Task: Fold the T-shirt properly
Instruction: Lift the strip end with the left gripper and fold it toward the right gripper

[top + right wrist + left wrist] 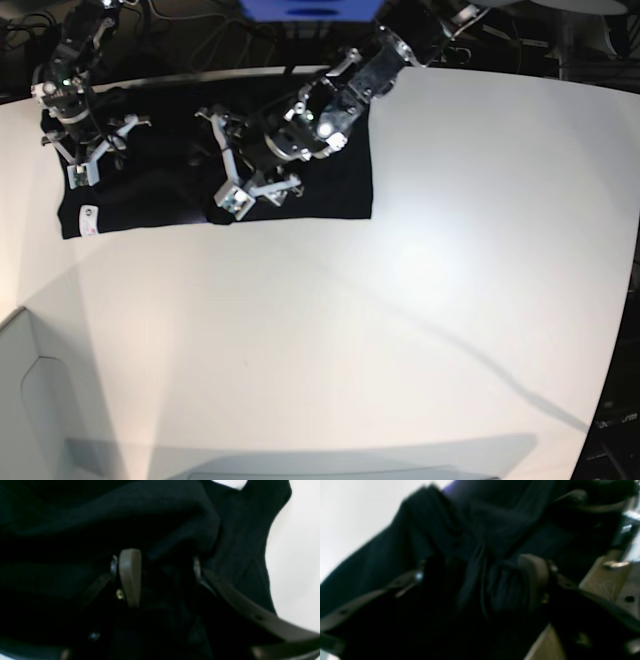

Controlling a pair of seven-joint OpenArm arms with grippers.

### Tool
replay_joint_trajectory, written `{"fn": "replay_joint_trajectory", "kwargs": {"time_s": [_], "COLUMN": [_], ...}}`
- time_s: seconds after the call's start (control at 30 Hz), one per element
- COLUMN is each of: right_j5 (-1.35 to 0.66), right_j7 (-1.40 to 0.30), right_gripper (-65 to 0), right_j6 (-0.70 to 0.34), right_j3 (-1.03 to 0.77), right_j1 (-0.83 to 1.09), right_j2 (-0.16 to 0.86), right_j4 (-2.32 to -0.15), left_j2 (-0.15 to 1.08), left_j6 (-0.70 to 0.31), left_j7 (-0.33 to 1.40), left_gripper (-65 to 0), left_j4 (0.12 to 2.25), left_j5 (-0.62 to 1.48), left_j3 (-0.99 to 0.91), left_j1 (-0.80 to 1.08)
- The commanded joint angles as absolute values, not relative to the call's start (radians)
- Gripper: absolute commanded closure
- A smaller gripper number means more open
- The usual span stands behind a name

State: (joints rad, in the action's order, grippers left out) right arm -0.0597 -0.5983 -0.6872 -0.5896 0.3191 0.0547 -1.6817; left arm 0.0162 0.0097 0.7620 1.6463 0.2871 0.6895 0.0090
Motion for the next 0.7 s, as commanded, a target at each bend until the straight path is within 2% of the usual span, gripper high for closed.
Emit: {"fn": "replay_joint_trajectory", "kwargs": {"time_s": [0.0,0.13,0.33,0.43,0.57,0.67], "right_j5": [-0.056,-0.056,-0.056,-0.056,-0.056,-0.056], "right_j7": [-0.598,-0.596,-0.596,-0.601,-0.604,-0.604], "right_gripper": [-23.8,-23.8,-23.8,-23.8,-23.7,-23.7], "right_j6": [-0.698,-0.698,-0.698,-0.698,-0.698,-0.698], "right_j3": [-0.593,-0.593,-0.595,-0.595,-0.595,-0.595], "right_j1": [0.320,0.320,0.320,0.302,0.297,0.295], "right_j2": [0.065,0.065,0.062,0.059,0.058,0.058], "right_j4": [-1.692,-1.693,-1.695,-1.693,-1.693,-1.693], "left_j2": [0.008,0.065,0.151,0.156,0.156,0.156], "left_j6": [0.005,0.005,0.005,0.001,-0.004,-0.004], "left_j7": [0.742,0.742,0.745,0.751,0.756,0.756], "left_gripper": [-49.7,-42.9,-22.7,-15.7,-13.3,-13.3], "left_j4": [1.696,1.810,1.916,1.890,1.836,1.785], "left_j5": [0.292,0.294,0.294,0.294,0.294,0.292], "left_j3": [0.687,0.684,0.519,0.423,0.414,0.524], "left_j1": [0.002,0.016,0.114,0.148,0.151,0.128]}}
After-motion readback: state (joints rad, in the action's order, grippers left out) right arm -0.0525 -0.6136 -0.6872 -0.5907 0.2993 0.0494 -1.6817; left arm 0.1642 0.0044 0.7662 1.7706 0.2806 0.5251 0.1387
